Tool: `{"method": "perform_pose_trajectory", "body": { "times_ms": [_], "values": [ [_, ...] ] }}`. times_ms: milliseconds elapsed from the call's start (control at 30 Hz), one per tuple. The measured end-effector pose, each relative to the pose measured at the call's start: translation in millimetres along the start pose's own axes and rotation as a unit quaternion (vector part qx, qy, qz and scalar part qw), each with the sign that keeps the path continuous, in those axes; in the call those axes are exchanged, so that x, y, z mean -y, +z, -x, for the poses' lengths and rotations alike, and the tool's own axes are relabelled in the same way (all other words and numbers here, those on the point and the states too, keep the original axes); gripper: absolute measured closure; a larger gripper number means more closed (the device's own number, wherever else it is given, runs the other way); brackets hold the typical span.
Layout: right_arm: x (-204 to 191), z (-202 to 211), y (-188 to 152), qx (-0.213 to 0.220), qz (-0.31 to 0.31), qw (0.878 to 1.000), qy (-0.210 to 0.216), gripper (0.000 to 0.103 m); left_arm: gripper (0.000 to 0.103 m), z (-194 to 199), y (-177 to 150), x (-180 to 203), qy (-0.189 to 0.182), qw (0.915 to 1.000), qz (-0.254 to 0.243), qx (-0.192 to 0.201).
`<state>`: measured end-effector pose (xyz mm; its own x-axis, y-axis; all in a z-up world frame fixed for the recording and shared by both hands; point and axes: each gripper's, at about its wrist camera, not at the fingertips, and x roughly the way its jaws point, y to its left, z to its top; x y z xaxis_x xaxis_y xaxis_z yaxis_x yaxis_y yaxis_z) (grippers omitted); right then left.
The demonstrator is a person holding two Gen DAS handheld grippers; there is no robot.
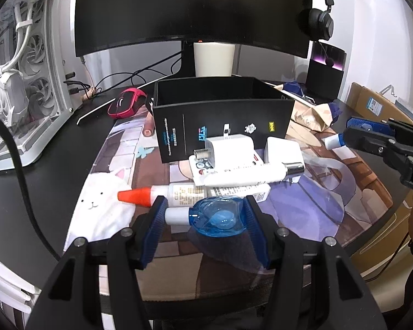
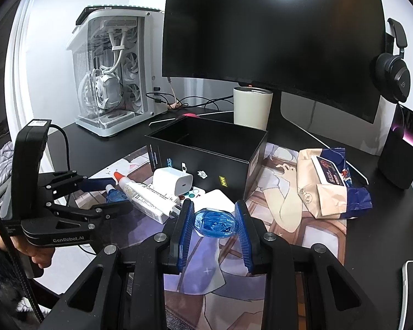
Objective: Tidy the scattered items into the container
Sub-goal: 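Lift the blue bottle with the right gripper while the left gripper grasps the other blue bottle, then carry both blue bottles over the black box and lower them inside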
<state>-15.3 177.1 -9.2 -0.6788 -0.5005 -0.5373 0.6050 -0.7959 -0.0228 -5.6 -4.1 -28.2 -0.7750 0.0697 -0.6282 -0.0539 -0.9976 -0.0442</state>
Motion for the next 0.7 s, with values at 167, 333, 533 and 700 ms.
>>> {"method": "perform_pose_trajectory", "body": {
  "times_ms": [167,333,533,700],
  "values": [
    [-2.2,0.9,1.2,0.001,0.005,1.000,0.001,0.073,0.048,3.8,6.1,-4.0,-0.006,1.0000,0.003,0.007],
    [-3.5,3.2,6.0,0.007,0.009,1.000,0.000,0.073,0.048,7.9,15.8,-11.6,-0.008,0.9998,0.011,0.017],
    [1.3,3.7,17.4,0.015,0.004,1.000,0.000,0.073,0.048,14.6,31.7,-22.8,-0.002,0.9993,0.019,0.032],
    [4.4,0.8,30.1,0.018,0.007,1.000,-0.001,0.073,0.048,18.5,44.9,-26.8,-0.004,0.9989,0.018,0.043]
  ]
}}
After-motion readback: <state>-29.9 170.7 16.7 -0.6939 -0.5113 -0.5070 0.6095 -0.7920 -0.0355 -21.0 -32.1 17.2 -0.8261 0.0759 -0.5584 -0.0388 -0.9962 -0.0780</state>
